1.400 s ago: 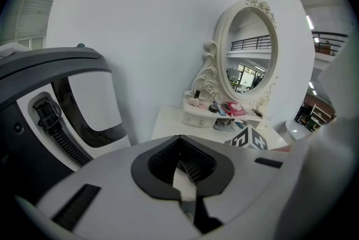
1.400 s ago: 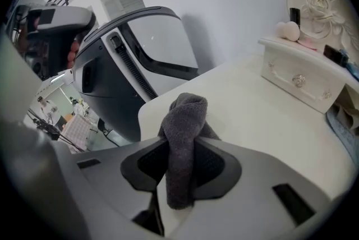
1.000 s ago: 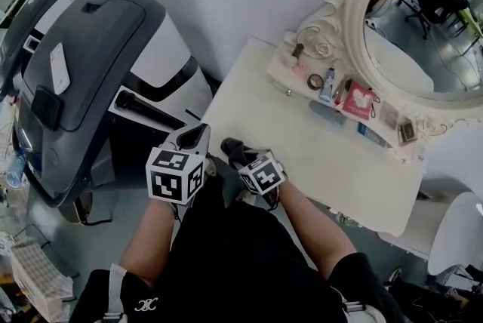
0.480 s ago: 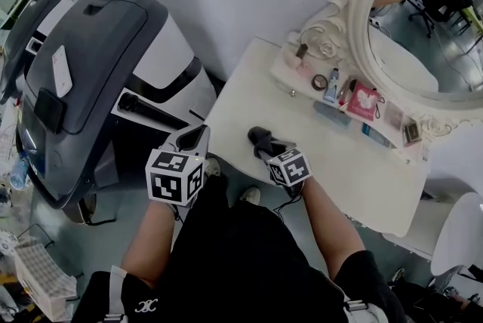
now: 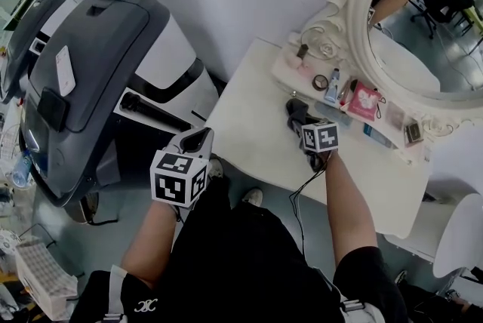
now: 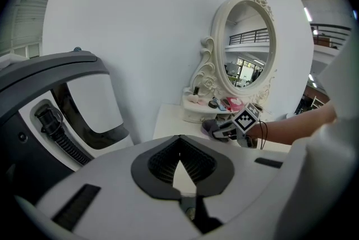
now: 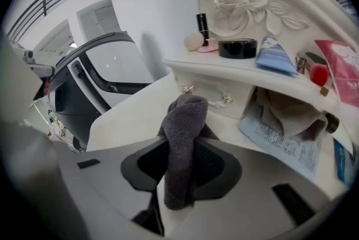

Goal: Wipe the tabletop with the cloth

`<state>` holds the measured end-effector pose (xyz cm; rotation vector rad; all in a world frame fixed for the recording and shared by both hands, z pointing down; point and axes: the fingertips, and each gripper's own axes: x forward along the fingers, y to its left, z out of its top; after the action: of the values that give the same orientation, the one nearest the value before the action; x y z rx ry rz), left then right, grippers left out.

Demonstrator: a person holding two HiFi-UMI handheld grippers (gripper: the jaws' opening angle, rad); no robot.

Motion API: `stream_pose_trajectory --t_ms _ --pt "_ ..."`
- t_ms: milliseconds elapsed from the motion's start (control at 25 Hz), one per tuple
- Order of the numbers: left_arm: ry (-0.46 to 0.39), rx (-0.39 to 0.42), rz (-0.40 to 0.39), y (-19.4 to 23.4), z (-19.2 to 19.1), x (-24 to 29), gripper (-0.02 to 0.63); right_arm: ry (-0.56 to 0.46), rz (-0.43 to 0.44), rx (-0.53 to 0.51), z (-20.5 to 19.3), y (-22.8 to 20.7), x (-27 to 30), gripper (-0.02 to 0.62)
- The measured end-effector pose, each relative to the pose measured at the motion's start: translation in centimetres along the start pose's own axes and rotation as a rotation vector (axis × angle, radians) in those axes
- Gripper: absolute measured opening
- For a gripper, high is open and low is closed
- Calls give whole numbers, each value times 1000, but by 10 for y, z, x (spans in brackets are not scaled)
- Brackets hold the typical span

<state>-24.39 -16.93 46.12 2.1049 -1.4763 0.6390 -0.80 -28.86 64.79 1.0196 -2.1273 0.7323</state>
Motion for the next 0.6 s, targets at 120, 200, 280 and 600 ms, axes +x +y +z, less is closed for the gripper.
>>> stream_pose_trajectory --t_ms 120,200,280,600 --pt "2 8 1 -2 -1 -2 6 -7 -36 1 10 -18 1 112" --pt "5 9 3 -2 -3 -3 6 -10 -66 -26 13 -30 3 112" --pt "8 10 6 -2 -5 -5 6 -15 -85 -49 16 -38 4 110" --pt "35 -6 14 -11 -19 -6 6 -10 -88 -24 16 -39 4 110"
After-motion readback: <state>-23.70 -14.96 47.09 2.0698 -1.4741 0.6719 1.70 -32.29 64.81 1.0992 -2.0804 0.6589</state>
